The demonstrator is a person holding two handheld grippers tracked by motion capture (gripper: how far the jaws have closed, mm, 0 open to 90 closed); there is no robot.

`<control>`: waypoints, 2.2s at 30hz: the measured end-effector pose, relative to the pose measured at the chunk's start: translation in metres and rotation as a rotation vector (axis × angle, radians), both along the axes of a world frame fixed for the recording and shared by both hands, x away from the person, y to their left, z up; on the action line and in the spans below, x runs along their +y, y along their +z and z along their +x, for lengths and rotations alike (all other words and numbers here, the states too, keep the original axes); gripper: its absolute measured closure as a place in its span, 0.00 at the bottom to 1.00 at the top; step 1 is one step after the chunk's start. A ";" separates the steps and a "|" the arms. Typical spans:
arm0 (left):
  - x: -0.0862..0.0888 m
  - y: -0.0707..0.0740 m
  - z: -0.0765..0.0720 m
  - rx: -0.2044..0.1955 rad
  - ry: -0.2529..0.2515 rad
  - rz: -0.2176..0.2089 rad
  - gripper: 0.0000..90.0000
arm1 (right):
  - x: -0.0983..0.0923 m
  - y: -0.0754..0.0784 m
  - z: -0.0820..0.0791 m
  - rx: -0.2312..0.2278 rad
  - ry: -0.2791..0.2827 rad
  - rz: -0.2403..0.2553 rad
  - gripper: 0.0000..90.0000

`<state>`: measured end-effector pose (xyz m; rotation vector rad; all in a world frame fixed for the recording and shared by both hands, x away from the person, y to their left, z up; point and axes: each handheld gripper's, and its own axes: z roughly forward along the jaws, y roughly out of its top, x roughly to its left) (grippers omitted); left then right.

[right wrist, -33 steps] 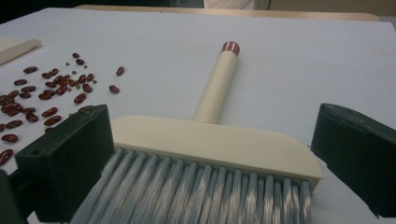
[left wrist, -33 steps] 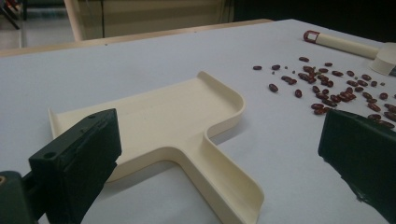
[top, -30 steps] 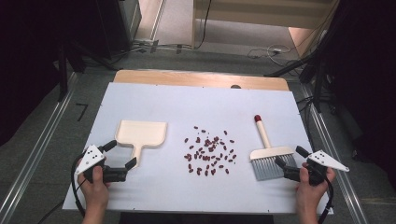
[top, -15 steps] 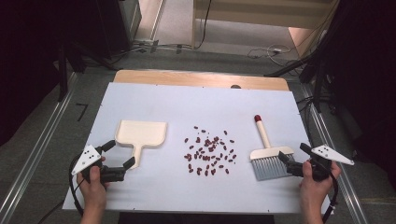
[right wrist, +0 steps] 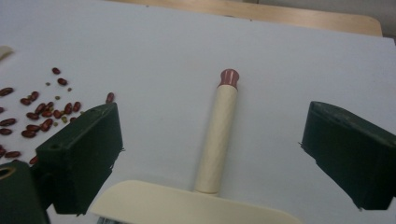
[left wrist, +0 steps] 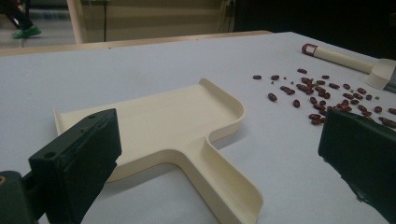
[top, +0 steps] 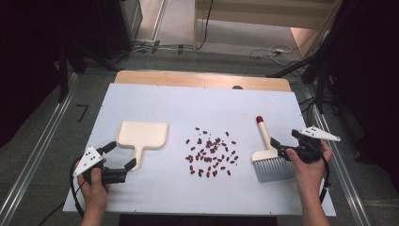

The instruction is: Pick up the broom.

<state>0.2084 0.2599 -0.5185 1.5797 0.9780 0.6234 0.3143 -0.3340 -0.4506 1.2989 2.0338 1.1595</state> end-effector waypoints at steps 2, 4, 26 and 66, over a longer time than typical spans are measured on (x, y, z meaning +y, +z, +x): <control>0.000 0.000 0.000 0.001 -0.001 0.001 0.00 | 0.007 0.003 0.013 0.055 -0.035 -0.034 0.13; 0.000 0.000 0.000 0.003 -0.004 -0.002 0.00 | 0.011 0.003 0.019 0.074 -0.055 -0.049 0.25; 0.000 -0.002 0.002 0.020 -0.014 -0.007 0.00 | 0.043 -0.018 0.080 0.454 -0.070 -0.217 0.59; -0.004 -0.002 0.004 0.042 0.000 0.022 0.00 | 0.040 -0.029 0.070 0.490 -0.139 -0.192 0.77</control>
